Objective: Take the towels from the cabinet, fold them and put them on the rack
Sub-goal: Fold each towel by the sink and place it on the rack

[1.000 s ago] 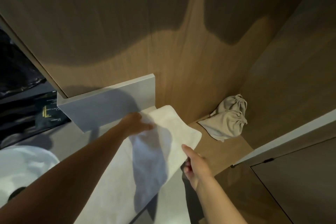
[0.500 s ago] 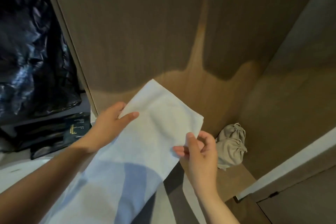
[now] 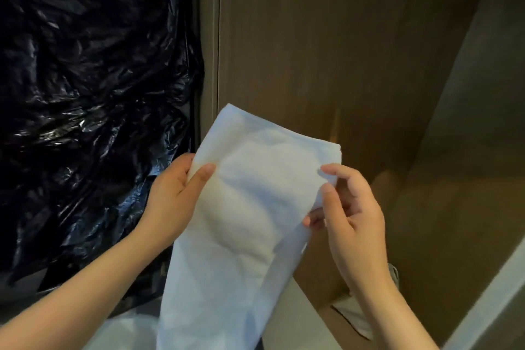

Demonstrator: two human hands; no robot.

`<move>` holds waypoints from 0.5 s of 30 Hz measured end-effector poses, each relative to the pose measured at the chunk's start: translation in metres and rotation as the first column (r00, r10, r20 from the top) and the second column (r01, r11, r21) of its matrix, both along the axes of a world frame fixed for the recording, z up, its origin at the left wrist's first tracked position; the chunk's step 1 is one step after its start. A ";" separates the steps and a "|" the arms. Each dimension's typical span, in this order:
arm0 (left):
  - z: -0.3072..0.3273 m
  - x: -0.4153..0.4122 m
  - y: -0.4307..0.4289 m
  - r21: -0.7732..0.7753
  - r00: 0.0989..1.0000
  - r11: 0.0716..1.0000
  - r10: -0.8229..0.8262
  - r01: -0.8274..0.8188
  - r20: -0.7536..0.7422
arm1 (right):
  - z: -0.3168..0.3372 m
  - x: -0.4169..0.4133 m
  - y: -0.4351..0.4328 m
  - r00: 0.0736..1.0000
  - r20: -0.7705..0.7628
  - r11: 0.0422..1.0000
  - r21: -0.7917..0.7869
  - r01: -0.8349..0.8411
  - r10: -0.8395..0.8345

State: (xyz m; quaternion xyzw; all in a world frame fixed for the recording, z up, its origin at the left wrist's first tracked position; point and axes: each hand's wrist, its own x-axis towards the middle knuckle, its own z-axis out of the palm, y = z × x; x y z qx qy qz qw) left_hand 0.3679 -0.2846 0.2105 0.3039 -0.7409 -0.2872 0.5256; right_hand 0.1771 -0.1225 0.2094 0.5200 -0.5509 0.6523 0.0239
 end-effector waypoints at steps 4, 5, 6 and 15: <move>0.016 0.024 0.003 -0.054 0.999 0.999 -0.011 0.008 -0.053 | 0.019 0.019 0.004 0.999 -0.035 0.997 0.071 -0.013 0.015; 0.021 0.029 0.005 -0.089 0.997 0.996 -0.035 0.029 -0.068 | 0.024 0.022 0.005 0.999 -0.042 0.994 0.104 -0.023 0.027; 0.026 0.036 0.007 -0.142 0.996 0.989 -0.059 0.050 -0.060 | 0.028 0.025 0.006 0.997 -0.059 0.989 0.144 -0.032 0.041; 0.084 0.077 -0.001 -0.400 0.947 0.870 -0.194 0.287 0.257 | 0.088 0.039 0.015 0.869 -0.485 0.869 0.382 0.315 -0.102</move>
